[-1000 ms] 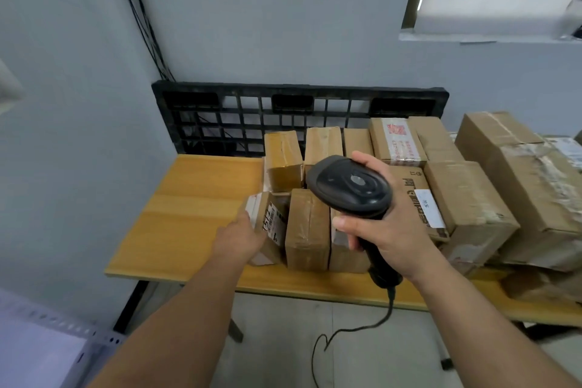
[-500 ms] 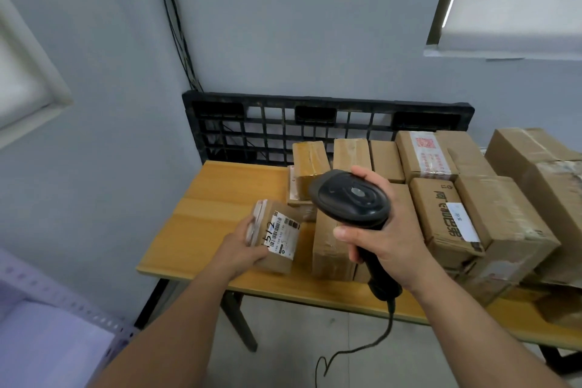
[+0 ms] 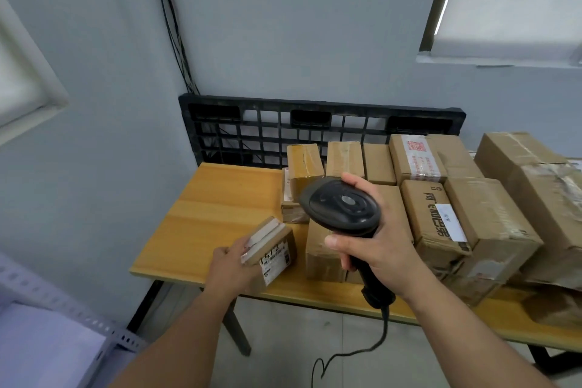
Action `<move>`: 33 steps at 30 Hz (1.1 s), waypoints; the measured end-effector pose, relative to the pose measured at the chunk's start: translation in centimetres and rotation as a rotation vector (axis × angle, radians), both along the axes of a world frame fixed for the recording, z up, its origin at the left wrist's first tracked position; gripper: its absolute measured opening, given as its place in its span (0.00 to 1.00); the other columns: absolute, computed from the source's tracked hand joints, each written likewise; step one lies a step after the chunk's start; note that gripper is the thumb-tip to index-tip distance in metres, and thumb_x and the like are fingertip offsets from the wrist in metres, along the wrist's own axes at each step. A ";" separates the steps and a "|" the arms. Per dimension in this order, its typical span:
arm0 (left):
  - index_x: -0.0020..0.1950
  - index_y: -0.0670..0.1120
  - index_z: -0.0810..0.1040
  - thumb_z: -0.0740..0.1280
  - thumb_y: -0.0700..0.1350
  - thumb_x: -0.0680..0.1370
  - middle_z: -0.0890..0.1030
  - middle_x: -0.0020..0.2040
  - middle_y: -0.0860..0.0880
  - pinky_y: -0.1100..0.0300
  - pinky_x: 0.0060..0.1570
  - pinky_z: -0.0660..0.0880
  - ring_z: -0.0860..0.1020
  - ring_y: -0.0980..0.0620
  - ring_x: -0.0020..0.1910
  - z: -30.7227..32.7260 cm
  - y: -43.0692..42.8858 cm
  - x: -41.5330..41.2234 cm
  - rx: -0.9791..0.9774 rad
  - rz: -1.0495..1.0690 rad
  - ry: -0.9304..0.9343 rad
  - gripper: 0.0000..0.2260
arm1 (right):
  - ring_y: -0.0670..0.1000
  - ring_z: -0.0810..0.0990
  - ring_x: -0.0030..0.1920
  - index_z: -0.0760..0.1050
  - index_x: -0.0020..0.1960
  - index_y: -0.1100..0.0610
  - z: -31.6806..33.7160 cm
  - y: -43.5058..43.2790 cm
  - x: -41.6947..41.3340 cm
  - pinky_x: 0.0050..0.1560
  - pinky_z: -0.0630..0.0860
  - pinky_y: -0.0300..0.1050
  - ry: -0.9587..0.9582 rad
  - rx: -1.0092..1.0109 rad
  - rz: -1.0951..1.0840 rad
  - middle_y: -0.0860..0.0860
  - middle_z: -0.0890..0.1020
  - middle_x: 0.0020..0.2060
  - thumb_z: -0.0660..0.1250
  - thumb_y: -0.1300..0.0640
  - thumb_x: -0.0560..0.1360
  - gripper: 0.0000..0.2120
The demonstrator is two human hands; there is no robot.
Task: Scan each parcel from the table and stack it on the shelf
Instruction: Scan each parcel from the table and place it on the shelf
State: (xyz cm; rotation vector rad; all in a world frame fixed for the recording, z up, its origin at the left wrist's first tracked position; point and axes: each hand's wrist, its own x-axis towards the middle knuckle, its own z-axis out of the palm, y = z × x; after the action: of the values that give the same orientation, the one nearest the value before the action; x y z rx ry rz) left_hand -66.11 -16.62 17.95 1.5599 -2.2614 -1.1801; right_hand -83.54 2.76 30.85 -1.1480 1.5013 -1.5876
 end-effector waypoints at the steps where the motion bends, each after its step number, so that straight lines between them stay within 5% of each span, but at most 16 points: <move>1: 0.70 0.56 0.67 0.70 0.45 0.74 0.63 0.60 0.48 0.59 0.50 0.77 0.70 0.49 0.55 0.7 -0.4 -0.1 -0.002 0.022 0.045 0.26 | 0.56 0.77 0.28 0.65 0.71 0.42 0.0 0.1 -0.1 0.30 0.78 0.44 0.002 0.004 0.008 0.54 0.77 0.60 0.74 0.70 0.68 0.40; 6: 0.63 0.54 0.72 0.70 0.47 0.76 0.74 0.53 0.53 0.62 0.41 0.74 0.74 0.53 0.51 6.6 -2.9 -1.3 -0.090 0.050 0.337 0.17 | 0.56 0.76 0.27 0.66 0.70 0.40 0.2 0.2 -0.3 0.29 0.77 0.46 -0.032 -0.012 0.036 0.54 0.81 0.55 0.76 0.66 0.66 0.39; 9: 0.59 0.59 0.74 0.71 0.50 0.75 0.76 0.56 0.52 0.49 0.54 0.77 0.75 0.49 0.55 9.5 -4.4 -1.7 -0.121 0.007 0.426 0.15 | 0.57 0.77 0.27 0.65 0.70 0.39 0.8 0.1 -0.3 0.30 0.77 0.49 -0.050 -0.022 0.048 0.55 0.82 0.50 0.77 0.61 0.64 0.41; 13: 0.60 0.58 0.74 0.73 0.51 0.73 0.77 0.58 0.51 0.47 0.60 0.74 0.75 0.49 0.57 11.4 -5.2 -2.0 -0.155 0.000 0.441 0.17 | 0.59 0.77 0.27 0.66 0.69 0.37 1.9 0.0 -0.3 0.31 0.78 0.52 -0.061 -0.050 0.057 0.56 0.81 0.49 0.78 0.56 0.61 0.41; 18: 0.62 0.57 0.74 0.74 0.51 0.72 0.78 0.58 0.50 0.48 0.59 0.75 0.76 0.49 0.58 12.4 -5.6 -2.2 -0.169 -0.017 0.438 0.20 | 0.59 0.77 0.27 0.65 0.71 0.40 2.3 0.0 -0.5 0.31 0.78 0.52 -0.018 -0.044 0.053 0.56 0.82 0.52 0.76 0.62 0.65 0.40; 33: 0.60 0.55 0.72 0.71 0.46 0.75 0.76 0.53 0.53 0.53 0.54 0.76 0.76 0.51 0.53 14.1 -3.3 -3.0 -0.190 0.034 0.486 0.16 | 0.57 0.76 0.26 0.66 0.70 0.40 2.6 1.1 -1.9 0.29 0.77 0.46 -0.038 -0.024 0.052 0.51 0.83 0.37 0.75 0.63 0.64 0.41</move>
State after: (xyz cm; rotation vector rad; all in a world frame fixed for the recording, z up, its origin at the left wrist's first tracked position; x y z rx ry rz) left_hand -69.14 -19.92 32.06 1.0925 -1.9505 -1.1438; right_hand -85.46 3.88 33.46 -1.1547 1.4211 -1.5875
